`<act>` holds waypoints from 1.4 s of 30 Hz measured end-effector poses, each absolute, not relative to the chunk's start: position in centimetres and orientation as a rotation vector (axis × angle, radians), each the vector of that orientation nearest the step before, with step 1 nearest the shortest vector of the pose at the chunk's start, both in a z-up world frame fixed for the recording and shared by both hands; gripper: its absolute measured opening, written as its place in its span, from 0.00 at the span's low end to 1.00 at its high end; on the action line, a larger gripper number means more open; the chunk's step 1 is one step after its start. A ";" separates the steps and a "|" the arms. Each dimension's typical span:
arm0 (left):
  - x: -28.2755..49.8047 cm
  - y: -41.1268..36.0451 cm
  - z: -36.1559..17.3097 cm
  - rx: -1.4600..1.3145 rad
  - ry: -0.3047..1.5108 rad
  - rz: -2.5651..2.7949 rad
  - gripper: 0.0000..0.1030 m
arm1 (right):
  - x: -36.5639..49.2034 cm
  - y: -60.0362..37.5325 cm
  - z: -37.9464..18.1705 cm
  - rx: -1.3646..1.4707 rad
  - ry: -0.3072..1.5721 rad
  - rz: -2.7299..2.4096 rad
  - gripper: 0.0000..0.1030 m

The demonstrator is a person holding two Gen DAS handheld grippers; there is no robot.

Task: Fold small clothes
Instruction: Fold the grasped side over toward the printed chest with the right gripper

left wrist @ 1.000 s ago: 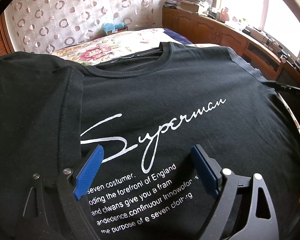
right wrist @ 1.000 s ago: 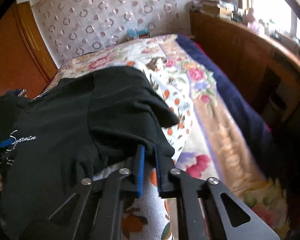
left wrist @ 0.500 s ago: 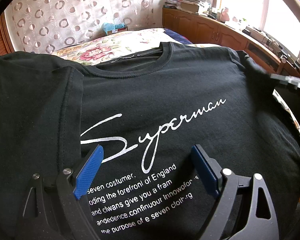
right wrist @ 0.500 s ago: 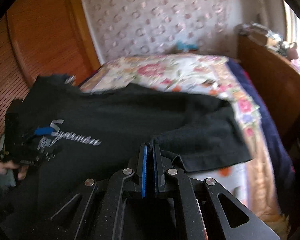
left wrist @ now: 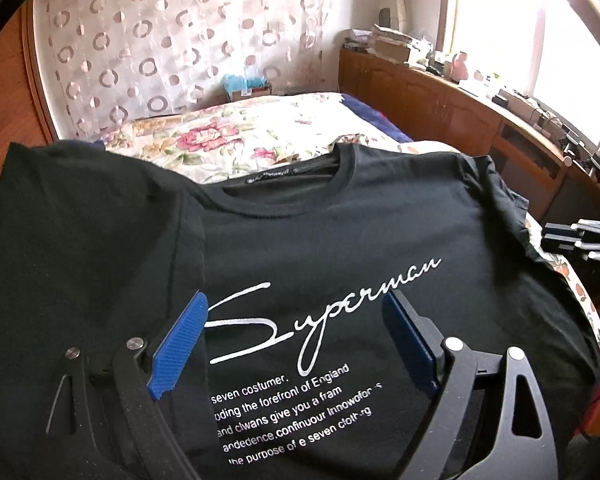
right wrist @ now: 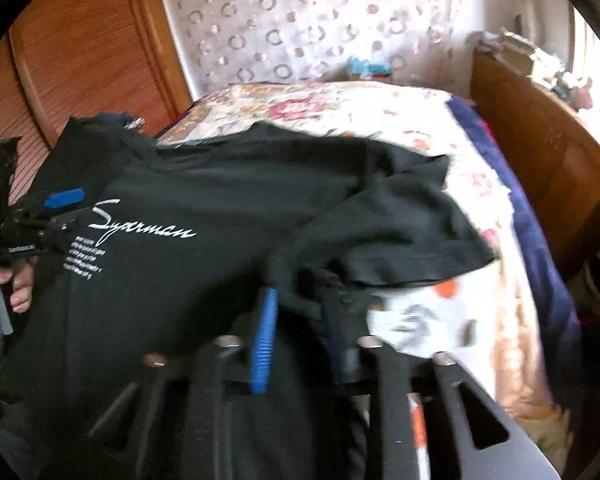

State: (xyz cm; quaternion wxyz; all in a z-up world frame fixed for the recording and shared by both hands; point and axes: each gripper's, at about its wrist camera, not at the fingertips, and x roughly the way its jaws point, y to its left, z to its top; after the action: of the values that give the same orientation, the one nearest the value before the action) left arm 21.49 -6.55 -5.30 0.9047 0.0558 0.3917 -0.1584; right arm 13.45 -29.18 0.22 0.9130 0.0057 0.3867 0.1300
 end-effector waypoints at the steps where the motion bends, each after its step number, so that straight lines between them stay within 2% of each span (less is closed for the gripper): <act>1: 21.4 -6.6 -5.2 0.116 0.804 -0.327 0.87 | 12.9 -29.7 0.6 0.017 0.785 0.251 0.36; 7: 20.9 -7.3 -5.3 0.127 0.807 -0.353 0.87 | 12.6 -33.2 1.6 0.040 0.742 0.135 0.37; 16: 20.2 -7.0 -5.6 0.136 0.814 -0.345 0.87 | 18.7 -35.9 -2.7 0.097 0.819 -0.008 0.37; 23: 19.9 -6.3 -5.7 0.131 0.826 -0.328 0.87 | 21.0 -35.7 -2.7 0.124 0.831 -0.005 0.37; 24: 19.8 -6.2 -5.7 0.132 0.827 -0.327 0.87 | 20.8 -35.7 -2.6 0.113 0.828 -0.001 0.28; 25: 19.8 -6.0 -5.7 0.133 0.823 -0.324 0.87 | 20.9 -35.6 -2.6 0.104 0.824 0.017 0.14; 28: 19.7 -5.8 -5.4 0.127 0.818 -0.319 0.87 | 21.0 -35.0 -2.4 0.034 0.815 0.014 0.04; 34: 19.3 -5.0 -5.4 0.114 0.813 -0.304 0.87 | 20.2 -30.4 -0.2 -0.032 0.745 0.164 0.03; 42: 18.7 -3.7 -5.0 0.096 0.800 -0.272 0.87 | 23.1 -22.5 2.7 -0.047 0.679 0.414 0.03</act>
State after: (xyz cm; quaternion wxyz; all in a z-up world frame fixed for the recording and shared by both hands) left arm 18.73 -3.71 -4.98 0.9110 0.0464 0.3879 -0.1317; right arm 23.09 -22.50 2.71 0.9217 -0.0230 0.3308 0.2014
